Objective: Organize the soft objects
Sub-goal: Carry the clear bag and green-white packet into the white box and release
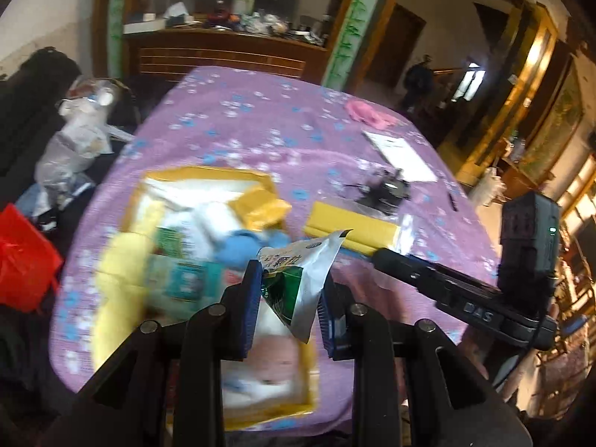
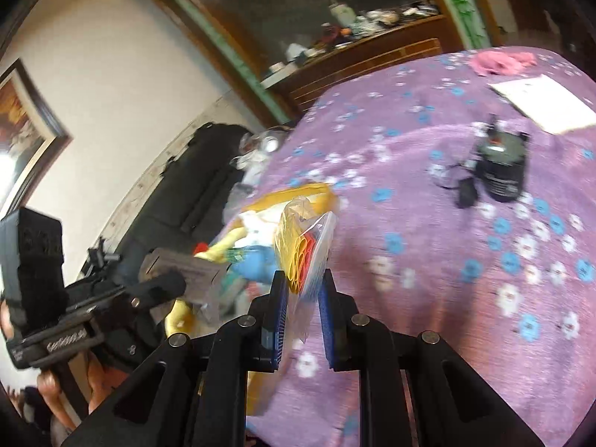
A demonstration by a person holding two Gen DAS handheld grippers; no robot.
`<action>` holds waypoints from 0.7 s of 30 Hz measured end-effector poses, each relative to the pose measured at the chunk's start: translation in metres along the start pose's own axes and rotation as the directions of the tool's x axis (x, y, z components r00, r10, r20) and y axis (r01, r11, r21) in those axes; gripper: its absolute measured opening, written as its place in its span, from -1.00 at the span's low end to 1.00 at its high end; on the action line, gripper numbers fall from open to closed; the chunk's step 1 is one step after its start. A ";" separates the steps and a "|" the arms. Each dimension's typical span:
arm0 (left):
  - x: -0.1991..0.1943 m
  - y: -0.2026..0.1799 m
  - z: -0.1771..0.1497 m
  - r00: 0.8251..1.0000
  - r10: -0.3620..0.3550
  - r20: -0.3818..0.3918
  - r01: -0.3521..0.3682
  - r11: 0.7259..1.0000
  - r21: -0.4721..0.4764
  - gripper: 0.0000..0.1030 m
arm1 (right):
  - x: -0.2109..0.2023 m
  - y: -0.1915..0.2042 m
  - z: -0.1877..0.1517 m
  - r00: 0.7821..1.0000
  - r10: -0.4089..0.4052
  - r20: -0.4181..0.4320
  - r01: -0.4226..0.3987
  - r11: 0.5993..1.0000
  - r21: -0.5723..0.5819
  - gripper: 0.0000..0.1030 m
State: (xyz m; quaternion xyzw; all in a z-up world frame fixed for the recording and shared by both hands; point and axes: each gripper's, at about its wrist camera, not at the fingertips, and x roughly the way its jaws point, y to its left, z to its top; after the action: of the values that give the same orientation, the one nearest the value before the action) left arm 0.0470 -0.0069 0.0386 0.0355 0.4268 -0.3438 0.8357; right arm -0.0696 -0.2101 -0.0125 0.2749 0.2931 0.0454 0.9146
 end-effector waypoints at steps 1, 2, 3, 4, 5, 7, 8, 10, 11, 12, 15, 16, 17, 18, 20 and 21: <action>-0.002 0.005 0.002 1.000 0.022 0.003 -0.022 1.000 0.001 -0.51 | 0.004 0.005 0.003 1.000 0.015 -0.007 -0.015 1.000 -0.012 -0.69; -0.003 0.013 0.005 0.999 0.045 0.007 -0.045 0.999 -0.001 -0.51 | 0.008 0.010 0.005 1.000 0.028 -0.014 -0.028 0.999 -0.026 -0.69; -0.003 0.020 0.008 0.998 0.063 0.005 -0.062 0.998 -0.005 -0.51 | 0.011 0.012 0.007 0.999 0.039 -0.018 -0.040 0.999 -0.034 -0.69; -0.002 0.025 0.009 0.997 0.072 0.002 -0.072 0.997 -0.007 -0.51 | 0.014 0.015 0.009 0.999 0.044 -0.022 -0.045 0.998 -0.040 -0.69; 0.000 0.032 0.012 0.996 0.088 0.000 -0.088 0.996 -0.012 -0.51 | 0.021 0.019 0.013 0.998 0.048 -0.033 -0.050 0.998 -0.048 -0.69; 0.007 0.041 0.016 0.994 0.106 -0.014 -0.106 0.994 -0.012 -0.51 | 0.036 0.023 0.020 0.997 0.061 -0.052 -0.064 0.996 -0.057 -0.69; 0.012 0.044 0.017 0.993 0.112 -0.025 -0.112 0.994 -0.011 -0.51 | 0.041 0.024 0.023 0.996 0.062 -0.058 -0.066 0.996 -0.064 -0.69; 0.024 0.049 0.018 0.991 0.129 -0.045 -0.129 0.992 0.004 -0.51 | 0.059 0.025 0.031 0.996 0.050 -0.076 -0.056 0.996 -0.073 -0.69; 0.029 0.050 0.019 0.989 0.135 -0.054 -0.135 0.991 0.005 -0.51 | 0.067 0.026 0.036 0.994 0.054 -0.091 -0.062 0.995 -0.083 -0.69; 0.035 0.052 0.020 0.987 0.145 -0.065 -0.145 0.989 0.010 -0.51 | 0.075 0.026 0.039 0.993 0.058 -0.101 -0.067 0.994 -0.092 -0.69; 0.049 0.056 0.023 0.981 0.173 -0.088 -0.170 0.985 0.035 -0.51 | 0.098 0.030 0.049 0.992 0.029 -0.125 -0.045 0.992 -0.121 -0.68; 0.053 0.057 0.024 0.979 0.184 -0.093 -0.180 0.983 0.045 -0.51 | 0.107 0.031 0.054 0.990 0.026 -0.136 -0.043 0.992 -0.121 -0.68; 0.058 0.059 0.026 0.976 0.194 -0.103 -0.190 0.980 0.052 -0.50 | 0.115 0.031 0.057 0.989 0.028 -0.148 -0.046 0.991 -0.124 -0.68; 0.062 0.060 0.028 0.973 0.203 -0.108 -0.197 0.979 0.059 -0.50 | 0.122 0.031 0.060 0.988 0.025 -0.155 -0.045 0.991 -0.126 -0.68; 0.069 0.061 0.031 0.967 0.231 -0.112 -0.222 0.971 0.086 -0.51 | 0.135 0.029 0.065 0.986 0.024 -0.166 -0.044 0.992 -0.119 -0.68; 0.073 0.061 0.031 0.964 0.238 -0.118 -0.229 0.970 0.088 -0.51 | 0.141 0.029 0.068 0.984 0.030 -0.174 -0.051 0.992 -0.117 -0.67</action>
State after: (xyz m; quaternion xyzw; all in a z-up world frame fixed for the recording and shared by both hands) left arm 0.1348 -0.0110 -0.0098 0.1380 0.4592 -0.2553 0.8396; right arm 0.0872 -0.1839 -0.0234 0.2200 0.3621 0.1054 0.8997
